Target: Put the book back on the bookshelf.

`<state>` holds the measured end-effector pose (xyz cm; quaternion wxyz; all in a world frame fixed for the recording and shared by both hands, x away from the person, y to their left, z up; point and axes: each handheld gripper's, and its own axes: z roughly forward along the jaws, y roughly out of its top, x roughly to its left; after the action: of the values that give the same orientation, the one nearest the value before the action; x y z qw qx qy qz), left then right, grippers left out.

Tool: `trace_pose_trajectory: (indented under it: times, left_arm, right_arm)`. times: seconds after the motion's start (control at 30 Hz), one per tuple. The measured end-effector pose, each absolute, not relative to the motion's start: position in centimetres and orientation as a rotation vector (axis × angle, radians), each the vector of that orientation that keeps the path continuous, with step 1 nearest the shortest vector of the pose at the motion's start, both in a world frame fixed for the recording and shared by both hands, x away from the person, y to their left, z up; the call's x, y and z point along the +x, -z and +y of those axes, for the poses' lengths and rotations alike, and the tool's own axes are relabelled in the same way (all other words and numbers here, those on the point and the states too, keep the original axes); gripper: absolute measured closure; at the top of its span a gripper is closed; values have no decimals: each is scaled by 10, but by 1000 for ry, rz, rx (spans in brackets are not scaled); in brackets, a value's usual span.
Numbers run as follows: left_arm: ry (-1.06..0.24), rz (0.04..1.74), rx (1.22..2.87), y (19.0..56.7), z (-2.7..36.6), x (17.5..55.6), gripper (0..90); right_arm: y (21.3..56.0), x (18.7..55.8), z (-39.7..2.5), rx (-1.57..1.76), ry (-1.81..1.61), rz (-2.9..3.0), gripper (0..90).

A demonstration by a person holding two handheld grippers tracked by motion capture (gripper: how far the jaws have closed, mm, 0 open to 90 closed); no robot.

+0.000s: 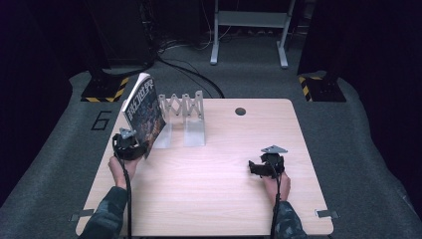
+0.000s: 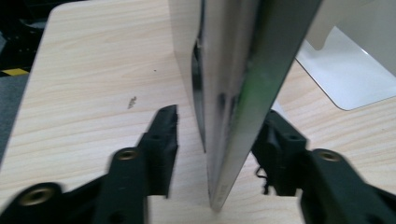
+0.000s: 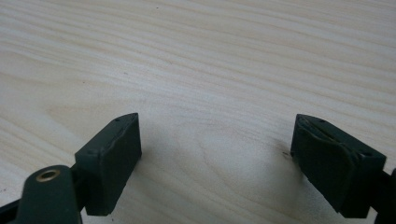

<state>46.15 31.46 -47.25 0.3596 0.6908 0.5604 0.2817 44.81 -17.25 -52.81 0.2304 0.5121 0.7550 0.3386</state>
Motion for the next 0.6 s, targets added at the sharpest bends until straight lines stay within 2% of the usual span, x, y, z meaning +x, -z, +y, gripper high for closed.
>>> trace_pose_trajectory:
  times: [0.07,0.1,0.2,0.6]
  left_arm:
    - [-721,1446,1791,473,315,462,614]
    - [-713,1466,1763,475,314,463,682]
    - [-694,1483,1716,476,315,462,778]
    - [-601,1512,1610,479,314,460,795]
  right_arm:
    - [528,448,-172,1409,-931,2076,155]
    - [528,448,-172,1409,-931,2077,155]
    - [528,448,-172,1410,-933,2076,156]
    - [528,448,-172,1410,-934,2076,157]
